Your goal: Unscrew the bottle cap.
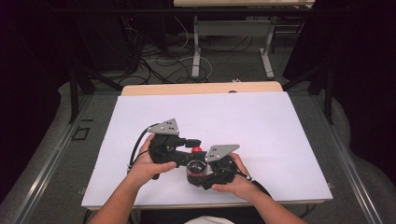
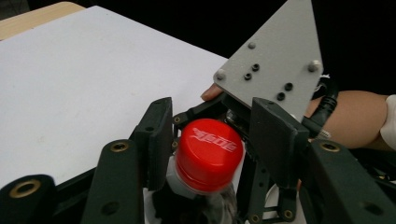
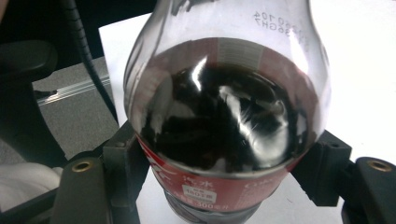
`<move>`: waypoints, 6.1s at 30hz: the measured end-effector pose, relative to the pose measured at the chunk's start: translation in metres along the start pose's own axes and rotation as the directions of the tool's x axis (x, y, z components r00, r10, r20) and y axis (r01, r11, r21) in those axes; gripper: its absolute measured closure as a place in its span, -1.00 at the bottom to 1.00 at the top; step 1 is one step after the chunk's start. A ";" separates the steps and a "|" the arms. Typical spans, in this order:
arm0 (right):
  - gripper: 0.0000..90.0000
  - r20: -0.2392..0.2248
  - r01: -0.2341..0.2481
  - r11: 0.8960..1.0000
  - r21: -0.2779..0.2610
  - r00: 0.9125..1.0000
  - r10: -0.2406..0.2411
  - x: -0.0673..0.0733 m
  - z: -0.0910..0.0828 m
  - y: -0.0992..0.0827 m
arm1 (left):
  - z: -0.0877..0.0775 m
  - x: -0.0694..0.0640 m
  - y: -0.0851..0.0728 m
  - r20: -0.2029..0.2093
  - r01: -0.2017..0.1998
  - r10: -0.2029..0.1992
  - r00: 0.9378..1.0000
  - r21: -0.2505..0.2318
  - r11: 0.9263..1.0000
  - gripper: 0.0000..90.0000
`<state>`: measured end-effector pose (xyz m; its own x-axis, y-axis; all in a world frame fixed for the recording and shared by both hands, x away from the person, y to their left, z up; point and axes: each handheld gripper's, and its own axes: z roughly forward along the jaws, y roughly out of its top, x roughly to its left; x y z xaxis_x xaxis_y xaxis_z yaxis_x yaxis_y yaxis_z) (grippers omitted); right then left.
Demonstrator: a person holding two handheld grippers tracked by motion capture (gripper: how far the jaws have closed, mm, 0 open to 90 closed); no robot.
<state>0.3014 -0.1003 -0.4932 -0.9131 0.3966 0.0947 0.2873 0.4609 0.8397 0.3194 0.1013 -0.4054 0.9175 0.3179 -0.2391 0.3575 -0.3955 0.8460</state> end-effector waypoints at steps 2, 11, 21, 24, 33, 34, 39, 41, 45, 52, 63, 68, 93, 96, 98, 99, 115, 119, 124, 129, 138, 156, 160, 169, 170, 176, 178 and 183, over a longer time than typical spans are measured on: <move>-0.35 -0.008 0.002 1.000 0.009 1.000 -0.002 0.001 -0.001 0.000 | 0.000 0.001 0.000 0.014 0.002 -0.002 1.000 0.003 1.000 0.21; -0.35 0.032 -0.025 1.000 -0.009 0.999 0.026 0.000 -0.001 0.000 | 0.002 -0.011 -0.001 -0.131 0.022 -0.027 0.991 -0.038 0.999 0.36; -0.35 0.119 -0.035 0.999 -0.004 0.992 0.036 -0.001 0.000 -0.001 | 0.017 -0.039 0.002 -0.387 0.090 -0.111 0.915 -0.072 0.993 0.36; -0.35 0.122 -0.034 0.999 -0.007 0.992 0.034 -0.002 0.000 -0.001 | 0.021 -0.041 0.004 -0.407 0.103 -0.124 0.905 -0.074 0.992 0.35; -0.36 0.088 -0.046 0.999 -0.007 0.995 0.047 -0.004 -0.002 -0.001 | 0.001 -0.026 0.005 -0.271 0.060 -0.074 0.960 -0.061 0.996 0.03; -0.36 0.082 -0.053 0.999 -0.008 0.995 0.054 -0.004 -0.002 -0.001 | -0.004 -0.023 0.003 -0.219 0.040 -0.050 0.974 -0.048 0.998 0.02; -0.36 0.064 -0.044 0.999 -0.003 0.997 0.044 -0.003 -0.002 0.000 | -0.010 -0.019 0.000 -0.174 0.005 -0.013 0.985 -0.043 0.999 0.07; -0.35 0.063 -0.043 0.999 -0.014 0.997 0.044 -0.002 -0.001 0.000 | -0.008 -0.017 -0.002 -0.157 0.007 -0.015 0.988 -0.051 0.999 0.08; -0.35 0.044 -0.027 1.000 -0.005 0.999 0.027 -0.001 -0.001 0.001 | -0.004 -0.013 -0.003 -0.158 0.000 -0.009 0.987 -0.056 0.998 0.14; -0.35 0.040 -0.021 1.000 -0.007 0.999 0.021 0.002 0.000 0.000 | 0.003 -0.010 -0.004 -0.143 -0.005 -0.004 0.990 -0.060 0.998 0.15; -0.35 0.063 -0.030 1.000 -0.007 0.998 0.030 0.002 0.001 -0.001 | 0.016 -0.023 -0.005 -0.253 0.010 -0.029 0.967 -0.073 0.997 0.35; -0.35 0.086 -0.027 1.000 -0.006 0.996 0.027 0.001 0.002 -0.001 | 0.021 -0.034 -0.004 -0.377 0.083 -0.112 0.920 -0.093 0.992 0.36; -0.35 0.023 -0.018 1.000 -0.025 1.000 0.019 0.003 0.000 0.000 | -0.007 -0.009 -0.006 -0.106 -0.037 0.033 0.994 -0.032 0.999 0.15; -0.35 0.018 -0.014 1.000 -0.017 1.000 0.014 0.004 0.000 0.000 | -0.005 -0.007 -0.007 -0.095 -0.042 0.039 0.995 -0.036 0.998 0.16; -0.35 0.011 -0.009 1.000 -0.007 1.000 0.009 0.003 0.000 0.000 | -0.004 -0.007 -0.007 -0.100 -0.040 0.036 0.994 -0.039 0.998 0.15; -0.35 0.011 -0.003 1.000 -0.007 1.000 0.003 0.003 0.000 0.000 | -0.003 -0.007 -0.007 -0.097 -0.041 0.037 0.995 -0.041 0.998 0.16; -0.35 0.098 -0.023 1.000 0.000 0.995 0.022 0.001 0.002 -0.003 | 0.021 -0.036 -0.003 -0.396 0.073 -0.101 0.913 -0.085 0.994 0.36; -0.35 0.117 -0.033 0.999 -0.011 0.993 0.034 0.001 0.003 -0.004 | 0.024 -0.038 -0.002 -0.425 0.119 -0.154 0.892 -0.109 0.987 0.36; -0.35 0.101 -0.033 0.999 -0.014 0.994 0.034 0.000 0.001 -0.003 | 0.019 -0.031 -0.002 -0.326 0.132 -0.164 0.931 -0.120 0.984 0.10; -0.35 0.090 -0.039 0.999 -0.022 0.995 0.041 -0.001 0.001 -0.003 | 0.004 -0.026 -0.001 -0.262 0.116 -0.151 0.953 -0.146 0.983 -0.07; -0.35 0.052 -0.037 0.999 -0.027 0.998 0.038 0.000 0.001 -0.002 | -0.014 -0.013 -0.008 -0.144 -0.012 0.001 0.990 -0.075 0.997 -0.02; -0.35 0.025 -0.008 1.000 -0.021 1.000 0.009 0.004 0.003 -0.003 | 0.007 -0.009 -0.011 -0.100 -0.062 0.056 0.993 -0.059 0.996 0.34; -0.35 0.044 -0.028 0.999 -0.018 0.999 0.029 0.001 0.003 -0.003 | 0.014 -0.015 -0.010 -0.179 -0.044 0.029 0.983 -0.078 0.996 0.35; -0.35 0.098 -0.046 0.999 -0.022 0.994 0.048 -0.001 0.002 -0.004 | 0.024 -0.034 -0.004 -0.385 0.070 -0.102 0.917 -0.095 0.993 0.36; -0.35 0.102 -0.049 0.999 -0.022 0.993 0.051 -0.001 0.002 -0.004 | 0.025 -0.036 -0.003 -0.398 0.082 -0.116 0.910 -0.102 0.991 0.36; -0.35 0.106 -0.059 0.998 -0.033 0.992 0.062 -0.003 0.000 -0.004 | 0.026 -0.030 -0.001 -0.341 0.098 -0.126 0.931 -0.098 0.990 0.25; -0.35 0.106 -0.061 0.998 -0.036 0.992 0.064 -0.003 0.000 -0.004 | 0.023 -0.027 -0.002 -0.316 0.116 -0.148 0.937 -0.117 0.986 0.09; -0.35 0.091 -0.064 0.997 -0.038 0.994 0.067 -0.003 -0.001 -0.004 | 0.004 -0.020 -0.003 -0.234 0.103 -0.138 0.962 -0.157 0.982 -0.10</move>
<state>0.3028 -0.1035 -0.4961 -0.8614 0.4976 0.1019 0.3339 0.4036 0.8518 0.3002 0.0929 -0.4052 0.7927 0.5621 -0.2359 0.4183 -0.2202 0.8812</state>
